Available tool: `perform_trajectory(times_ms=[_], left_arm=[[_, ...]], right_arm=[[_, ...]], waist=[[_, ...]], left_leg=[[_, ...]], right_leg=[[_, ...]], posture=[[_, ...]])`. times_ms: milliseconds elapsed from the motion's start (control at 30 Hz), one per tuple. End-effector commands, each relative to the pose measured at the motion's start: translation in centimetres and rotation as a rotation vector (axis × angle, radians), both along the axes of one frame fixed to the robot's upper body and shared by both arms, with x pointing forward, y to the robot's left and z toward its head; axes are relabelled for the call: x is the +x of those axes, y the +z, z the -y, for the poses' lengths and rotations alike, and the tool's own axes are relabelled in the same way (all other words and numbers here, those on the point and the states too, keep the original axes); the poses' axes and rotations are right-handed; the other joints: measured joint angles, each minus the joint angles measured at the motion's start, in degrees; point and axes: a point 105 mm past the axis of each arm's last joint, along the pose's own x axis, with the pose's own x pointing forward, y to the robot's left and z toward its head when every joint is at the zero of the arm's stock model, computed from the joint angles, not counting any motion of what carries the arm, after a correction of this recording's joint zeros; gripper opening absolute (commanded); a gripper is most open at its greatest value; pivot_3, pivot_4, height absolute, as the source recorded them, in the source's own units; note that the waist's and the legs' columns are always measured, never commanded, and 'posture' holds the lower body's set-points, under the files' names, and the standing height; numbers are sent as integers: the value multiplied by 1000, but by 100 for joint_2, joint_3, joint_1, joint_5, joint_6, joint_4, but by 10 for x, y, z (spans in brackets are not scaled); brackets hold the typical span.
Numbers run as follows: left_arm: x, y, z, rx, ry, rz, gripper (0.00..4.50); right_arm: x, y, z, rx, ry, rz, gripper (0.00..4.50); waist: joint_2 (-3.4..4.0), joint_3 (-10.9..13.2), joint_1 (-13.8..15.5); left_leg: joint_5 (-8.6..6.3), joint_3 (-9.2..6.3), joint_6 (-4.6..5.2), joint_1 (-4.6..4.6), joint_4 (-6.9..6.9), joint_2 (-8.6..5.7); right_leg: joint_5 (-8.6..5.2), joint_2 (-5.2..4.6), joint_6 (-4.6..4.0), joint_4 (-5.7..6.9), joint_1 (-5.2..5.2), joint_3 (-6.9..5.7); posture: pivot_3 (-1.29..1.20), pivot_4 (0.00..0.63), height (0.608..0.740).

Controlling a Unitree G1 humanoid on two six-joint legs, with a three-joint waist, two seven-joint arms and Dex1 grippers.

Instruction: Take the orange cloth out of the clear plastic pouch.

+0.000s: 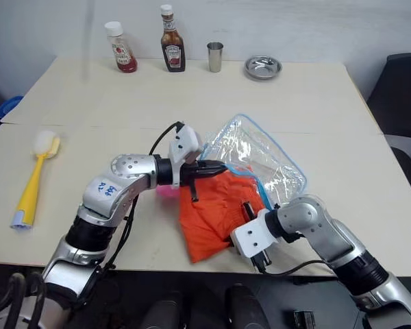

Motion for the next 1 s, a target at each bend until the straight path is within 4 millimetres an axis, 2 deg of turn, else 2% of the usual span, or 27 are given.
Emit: perform_trajectory(times_ms=[33,167,267,333,433,500,533,633,733,800,1000], left_arm=[[32,13,-22,4,185,73,0],[57,13,-49,31,330,98,0],[60,10,-65,78,342,115,0],[56,5,-80,121,346,120,0],[38,-7,-104,212,317,108,0],[15,-15,-112,255,239,80,0],[6,-17,-113,264,211,67,0],[-33,-28,-114,310,92,10,0],[-55,-35,-112,336,30,-20,0],[-58,-37,-113,345,31,-15,0],[-52,-43,-119,369,64,13,0]], right_arm=[[-24,-1,14,-61,102,-24,20],[-39,-2,33,-134,150,-44,20],[-41,1,51,-179,123,-41,20],[-36,7,65,-184,51,-28,20],[-24,16,89,-169,-104,-20,20],[-11,25,105,-123,-238,-10,20],[-8,28,110,-102,-281,-6,20],[27,49,132,80,-542,41,20],[54,57,156,195,-756,80,20],[63,52,172,198,-851,113,20],[74,39,216,192,-1086,194,20]], waist=[[0,0,14],[-1,0,53],[-1,1,56],[-1,1,68],[-1,1,62],[-1,1,51],[-1,1,51],[-1,1,66],[-1,1,76],[0,2,116],[1,2,93]], left_leg=[[0,1,0,0,0,-1],[0,3,1,1,-1,-1],[0,6,0,2,-3,-1],[0,6,0,1,-2,0],[0,8,0,4,-4,1],[0,9,0,6,-6,2],[0,9,-1,6,-6,5],[0,9,0,6,-5,6],[-1,8,2,8,-5,4],[-2,7,3,6,-5,3],[-13,16,25,4,-6,1]], right_leg=[[0,-1,0,0,0,1],[0,1,0,-1,-1,2],[0,1,0,-1,-1,3],[0,1,0,-1,-1,4],[0,0,0,-1,-1,7],[0,1,0,0,-1,8],[0,1,0,0,-1,8],[0,-2,0,1,0,8],[0,-3,0,-2,4,8],[0,-4,0,-2,4,7],[0,-3,0,-2,2,12]], posture=[[0,150,740],[0,150,740],[0,150,740],[0,150,740],[0,150,740],[0,150,740],[0,150,740],[0,150,740],[0,150,740],[0,150,740],[0,150,740]])
